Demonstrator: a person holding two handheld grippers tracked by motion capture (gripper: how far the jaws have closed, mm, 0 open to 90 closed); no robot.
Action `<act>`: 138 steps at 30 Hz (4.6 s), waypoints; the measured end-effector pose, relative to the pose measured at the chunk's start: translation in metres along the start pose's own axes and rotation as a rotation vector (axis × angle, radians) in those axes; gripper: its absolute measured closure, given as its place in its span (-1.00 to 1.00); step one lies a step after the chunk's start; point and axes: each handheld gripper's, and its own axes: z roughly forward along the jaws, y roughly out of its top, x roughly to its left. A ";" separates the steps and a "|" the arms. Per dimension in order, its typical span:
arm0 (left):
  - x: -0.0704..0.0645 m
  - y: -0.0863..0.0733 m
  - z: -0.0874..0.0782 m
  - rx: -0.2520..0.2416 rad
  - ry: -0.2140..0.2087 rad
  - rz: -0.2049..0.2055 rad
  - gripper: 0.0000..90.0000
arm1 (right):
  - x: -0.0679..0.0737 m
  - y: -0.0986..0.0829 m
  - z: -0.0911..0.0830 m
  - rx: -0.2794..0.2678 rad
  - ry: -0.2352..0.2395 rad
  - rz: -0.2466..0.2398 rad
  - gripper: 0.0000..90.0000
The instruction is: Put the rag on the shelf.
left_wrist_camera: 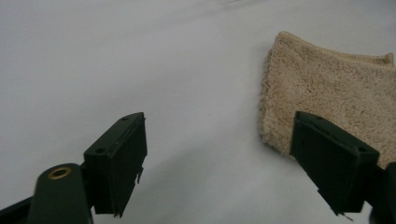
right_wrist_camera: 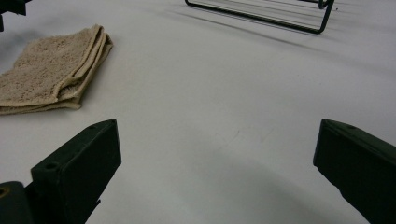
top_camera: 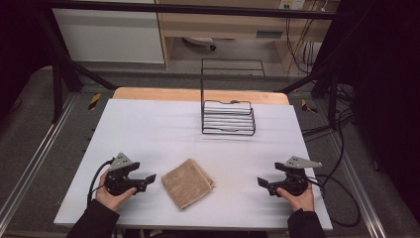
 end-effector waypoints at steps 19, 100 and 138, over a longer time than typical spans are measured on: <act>-0.029 0.005 0.034 0.078 -0.037 -0.027 0.41 | 0.004 0.002 0.006 0.027 0.003 -0.008 -0.96; -0.031 0.018 0.042 0.109 -0.057 -0.077 0.92 | 0.114 0.086 0.181 0.270 0.189 -0.034 0.84; -0.030 0.032 0.083 0.104 -0.063 -0.149 0.79 | 0.090 0.072 0.169 0.229 0.107 0.029 0.48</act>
